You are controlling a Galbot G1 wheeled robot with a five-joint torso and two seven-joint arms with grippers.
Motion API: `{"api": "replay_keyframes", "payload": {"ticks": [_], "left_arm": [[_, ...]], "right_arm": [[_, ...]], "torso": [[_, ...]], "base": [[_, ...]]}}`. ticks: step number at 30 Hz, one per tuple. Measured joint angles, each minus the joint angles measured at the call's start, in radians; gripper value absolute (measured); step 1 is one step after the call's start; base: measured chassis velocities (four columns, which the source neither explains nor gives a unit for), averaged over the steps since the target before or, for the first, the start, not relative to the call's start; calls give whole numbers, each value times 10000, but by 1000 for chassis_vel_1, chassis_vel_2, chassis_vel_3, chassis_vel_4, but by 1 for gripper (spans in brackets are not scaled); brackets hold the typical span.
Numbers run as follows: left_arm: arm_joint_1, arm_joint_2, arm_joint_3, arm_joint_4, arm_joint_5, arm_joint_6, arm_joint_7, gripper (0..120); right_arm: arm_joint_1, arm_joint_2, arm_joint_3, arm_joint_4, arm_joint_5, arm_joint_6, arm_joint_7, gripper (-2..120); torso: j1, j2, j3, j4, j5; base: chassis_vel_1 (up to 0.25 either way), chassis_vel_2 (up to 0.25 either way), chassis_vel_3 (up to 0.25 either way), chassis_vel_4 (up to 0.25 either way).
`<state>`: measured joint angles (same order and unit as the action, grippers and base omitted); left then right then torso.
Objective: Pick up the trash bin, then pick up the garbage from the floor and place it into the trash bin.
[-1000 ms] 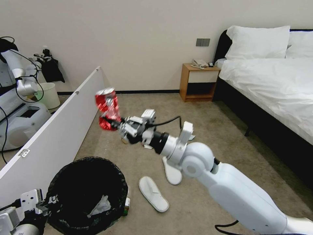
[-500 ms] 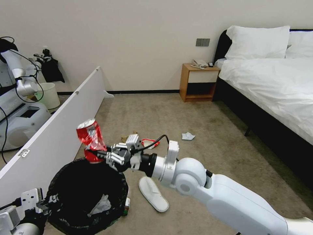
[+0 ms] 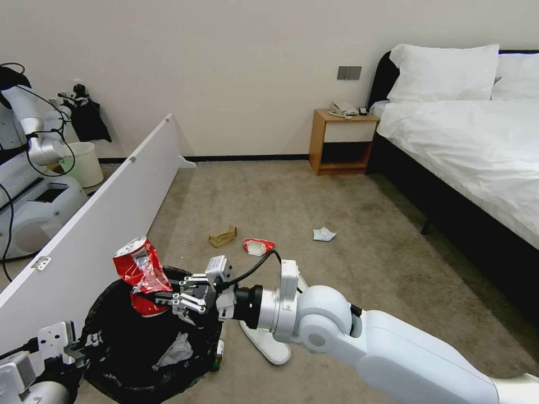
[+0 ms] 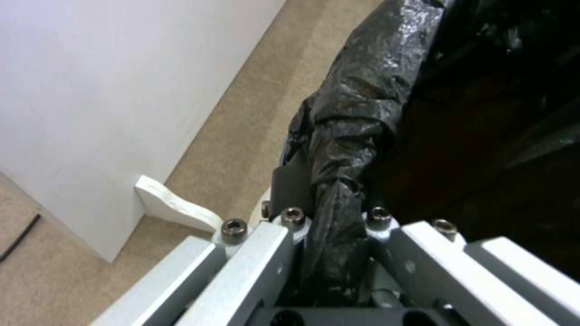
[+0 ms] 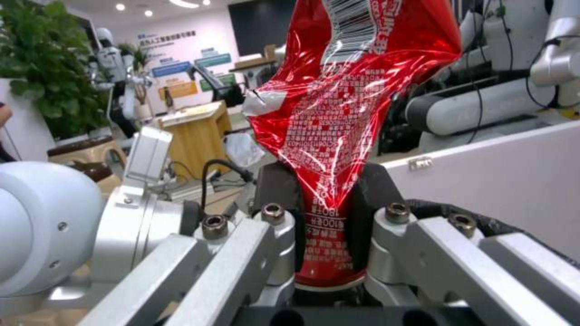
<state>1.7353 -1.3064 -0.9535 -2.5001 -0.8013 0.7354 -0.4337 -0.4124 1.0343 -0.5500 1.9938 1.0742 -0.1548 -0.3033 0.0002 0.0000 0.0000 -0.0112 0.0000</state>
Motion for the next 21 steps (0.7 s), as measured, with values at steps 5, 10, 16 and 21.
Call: {"api": "replay_keyframes", "payload": {"ticks": [5, 10, 16, 21], "left_arm": [[61, -22, 48, 0, -71, 0, -5, 2], [141, -3, 35, 1, -194, 0, -46, 2], [198, -14, 55, 0, -265, 0, -68, 2], [285, 8, 46, 0, -357, 0, -106, 2]], "right_arm": [[11, 74, -78, -100, -38, -125, 341, 26], [-42, 45, -75, -168, -107, -152, 420, 47], [-104, 48, -61, -164, -142, -153, 465, 68], [-133, 46, 0, -178, -183, -138, 499, 83]], "torso": [[0, -1, 0, 0, 0], [-1, 0, 0, -1, 0], [0, 0, 0, -1, 0], [0, 0, 0, -1, 0]], "base": [[0, 0, 0, 0], [0, 0, 0, 0], [0, 0, 0, 0], [0, 0, 0, 0]]}}
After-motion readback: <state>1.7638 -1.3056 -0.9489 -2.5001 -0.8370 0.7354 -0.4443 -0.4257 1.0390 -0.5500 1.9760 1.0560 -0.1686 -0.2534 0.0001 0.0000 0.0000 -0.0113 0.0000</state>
